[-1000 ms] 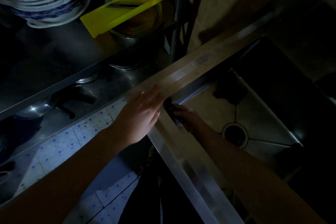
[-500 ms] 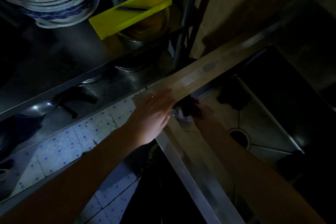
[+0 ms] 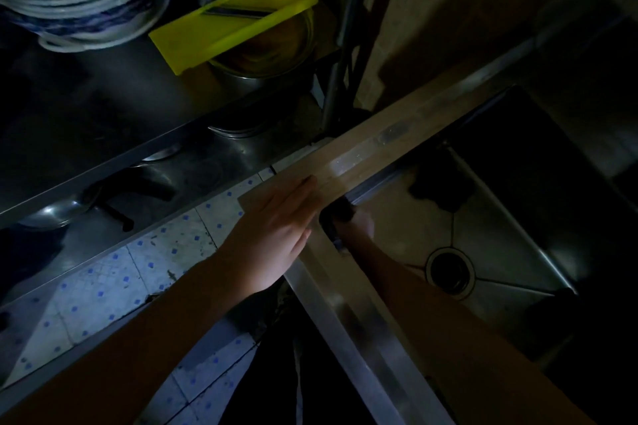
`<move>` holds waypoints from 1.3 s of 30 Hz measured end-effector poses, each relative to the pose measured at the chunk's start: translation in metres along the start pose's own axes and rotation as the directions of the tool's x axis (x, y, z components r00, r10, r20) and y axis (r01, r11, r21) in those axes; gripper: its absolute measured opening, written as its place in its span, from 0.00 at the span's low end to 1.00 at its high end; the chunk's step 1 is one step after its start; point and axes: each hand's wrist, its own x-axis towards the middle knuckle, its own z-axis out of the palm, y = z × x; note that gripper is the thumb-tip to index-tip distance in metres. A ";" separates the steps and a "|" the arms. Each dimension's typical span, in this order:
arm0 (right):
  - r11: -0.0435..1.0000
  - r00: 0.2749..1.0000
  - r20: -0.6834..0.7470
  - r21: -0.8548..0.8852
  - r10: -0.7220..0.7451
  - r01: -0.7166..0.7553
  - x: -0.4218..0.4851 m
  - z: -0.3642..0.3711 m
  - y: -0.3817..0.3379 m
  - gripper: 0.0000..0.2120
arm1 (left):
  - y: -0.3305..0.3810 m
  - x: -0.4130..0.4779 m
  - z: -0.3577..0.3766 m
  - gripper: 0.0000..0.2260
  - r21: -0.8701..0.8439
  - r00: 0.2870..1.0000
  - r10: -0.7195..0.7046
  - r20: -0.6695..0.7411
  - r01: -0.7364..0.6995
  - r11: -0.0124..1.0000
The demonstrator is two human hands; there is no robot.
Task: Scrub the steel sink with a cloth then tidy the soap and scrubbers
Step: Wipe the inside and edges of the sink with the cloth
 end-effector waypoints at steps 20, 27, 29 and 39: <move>0.742 0.724 0.569 -0.272 -0.390 0.613 -0.088 -0.023 0.199 0.24 | 0.042 0.010 0.000 0.17 0.013 0.996 0.064 0.063 -0.064 0.998; 0.661 0.700 0.573 -0.331 -0.426 0.673 -0.072 -0.018 0.206 0.28 | 0.058 -0.002 0.008 0.22 -0.033 1.000 -0.002 0.026 0.003 0.999; 0.656 0.702 0.526 -0.316 -0.480 0.685 -0.053 -0.017 0.181 0.27 | 0.060 -0.009 0.007 0.21 -0.047 0.999 -0.041 0.031 0.042 0.998; 0.547 0.767 0.417 -0.539 -0.487 0.640 -0.007 -0.007 0.108 0.25 | 0.088 -0.041 0.010 0.21 -0.100 0.990 -0.115 0.076 0.122 0.987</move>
